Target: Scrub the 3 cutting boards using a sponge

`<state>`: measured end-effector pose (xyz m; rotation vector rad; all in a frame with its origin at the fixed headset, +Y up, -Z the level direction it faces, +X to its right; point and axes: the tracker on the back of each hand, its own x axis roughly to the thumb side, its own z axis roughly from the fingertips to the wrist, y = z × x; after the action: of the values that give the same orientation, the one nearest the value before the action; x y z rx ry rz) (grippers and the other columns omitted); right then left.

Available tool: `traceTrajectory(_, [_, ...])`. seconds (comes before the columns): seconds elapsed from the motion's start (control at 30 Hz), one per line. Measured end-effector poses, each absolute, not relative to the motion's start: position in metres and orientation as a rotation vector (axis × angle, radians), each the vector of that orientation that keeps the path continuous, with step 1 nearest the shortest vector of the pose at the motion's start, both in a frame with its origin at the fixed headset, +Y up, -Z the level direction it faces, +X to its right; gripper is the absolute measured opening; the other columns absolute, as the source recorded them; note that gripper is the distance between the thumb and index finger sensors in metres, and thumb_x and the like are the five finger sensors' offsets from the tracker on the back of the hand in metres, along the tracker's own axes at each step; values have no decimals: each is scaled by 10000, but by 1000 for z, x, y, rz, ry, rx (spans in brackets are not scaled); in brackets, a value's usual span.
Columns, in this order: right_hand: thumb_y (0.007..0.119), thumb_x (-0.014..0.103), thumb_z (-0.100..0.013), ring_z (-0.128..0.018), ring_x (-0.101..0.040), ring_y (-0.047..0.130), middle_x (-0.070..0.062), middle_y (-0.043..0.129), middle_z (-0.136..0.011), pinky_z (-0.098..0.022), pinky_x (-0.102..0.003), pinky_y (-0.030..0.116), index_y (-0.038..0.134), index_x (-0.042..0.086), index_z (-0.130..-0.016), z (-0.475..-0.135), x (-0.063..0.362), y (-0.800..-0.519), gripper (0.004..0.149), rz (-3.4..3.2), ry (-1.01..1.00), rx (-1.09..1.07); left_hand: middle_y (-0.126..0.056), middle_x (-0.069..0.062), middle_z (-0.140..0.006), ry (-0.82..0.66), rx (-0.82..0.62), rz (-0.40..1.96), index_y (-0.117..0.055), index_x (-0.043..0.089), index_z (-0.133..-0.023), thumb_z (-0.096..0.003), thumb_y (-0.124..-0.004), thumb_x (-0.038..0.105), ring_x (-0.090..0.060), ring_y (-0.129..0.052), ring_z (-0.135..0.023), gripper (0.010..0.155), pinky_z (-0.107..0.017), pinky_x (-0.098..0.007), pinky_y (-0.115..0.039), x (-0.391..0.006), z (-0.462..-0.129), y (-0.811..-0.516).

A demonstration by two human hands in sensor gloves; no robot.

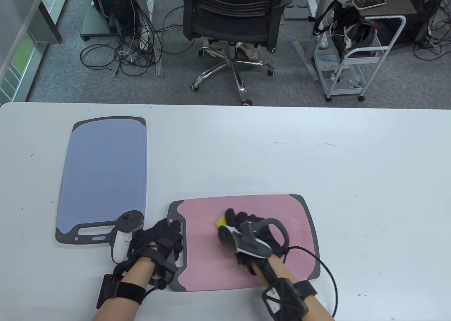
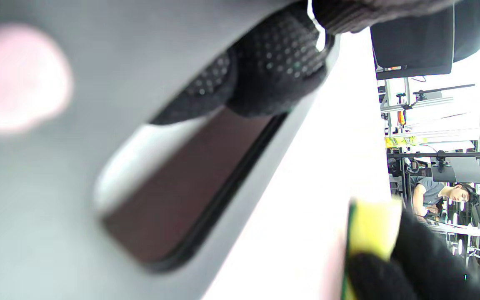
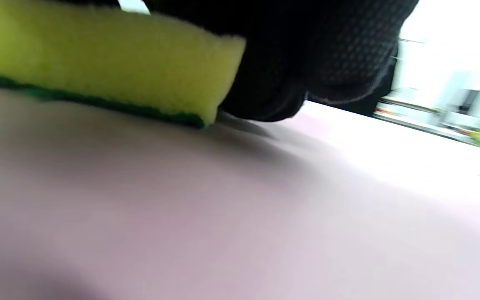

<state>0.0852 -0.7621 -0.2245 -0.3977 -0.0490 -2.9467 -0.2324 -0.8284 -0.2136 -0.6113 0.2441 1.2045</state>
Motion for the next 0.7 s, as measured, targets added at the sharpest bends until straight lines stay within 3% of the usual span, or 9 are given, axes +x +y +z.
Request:
traceTrajectory(0.1, [720, 545, -470, -553, -240, 927, -117, 862, -797, -441, -435, 815, 679, 153, -1014, -224, 174, -768, 672, -3036, -126, -6, -939, 28, -691, 243, -606, 1198, -658, 120, -945, -575, -675, 522, -16, -1074, -381, 547, -286, -261, -1014, -232, -214, -829])
traceTrajectory(0.23, [716, 546, -474, -555, -234, 919, -118, 850, -802, -439, -428, 811, 673, 153, -1016, -224, 216, -771, 671, -2996, -164, 196, -940, 26, -689, 240, -606, 1195, -659, 120, -945, -572, -677, 524, -15, -1077, -380, 549, -285, -261, -1015, -233, -214, -829])
traceTrajectory(0.33, [708, 542, -481, -552, -237, 920, -125, 849, -801, -440, -427, 811, 670, 122, -1014, -225, 171, -766, 679, -3021, -178, -31, -941, 26, -688, 241, -607, 1194, -660, 120, -945, -573, -678, 524, -17, -1078, -379, 550, -284, -262, -1015, -233, -214, -829])
traceTrajectory(0.57, [651, 531, -487, -580, -231, 897, -128, 788, -836, -469, -429, 799, 598, 120, -1038, -177, -30, -759, 689, -2866, -110, -975, -941, 24, -691, 238, -612, 1200, -659, 119, -946, -569, -683, 522, -22, -1080, -383, 552, -289, -267, -1016, -233, -214, -829])
traceTrajectory(0.63, [666, 532, -481, -573, -241, 902, -132, 797, -830, -466, -439, 798, 620, 109, -1030, -165, -54, -757, 695, -2869, -107, -1077, -940, 20, -693, 236, -613, 1203, -658, 119, -948, -571, -685, 517, -23, -1079, -376, 549, -292, -273, -1014, -233, -214, -829])
traceTrajectory(0.7, [667, 541, -475, -576, -222, 905, -101, 801, -831, -470, -426, 803, 616, 134, -1028, -166, -53, -756, 689, -2802, -90, -1015, -942, 22, -694, 236, -616, 1207, -657, 119, -949, -568, -686, 518, -22, -1078, -375, 552, -293, -276, -1015, -233, -214, -829])
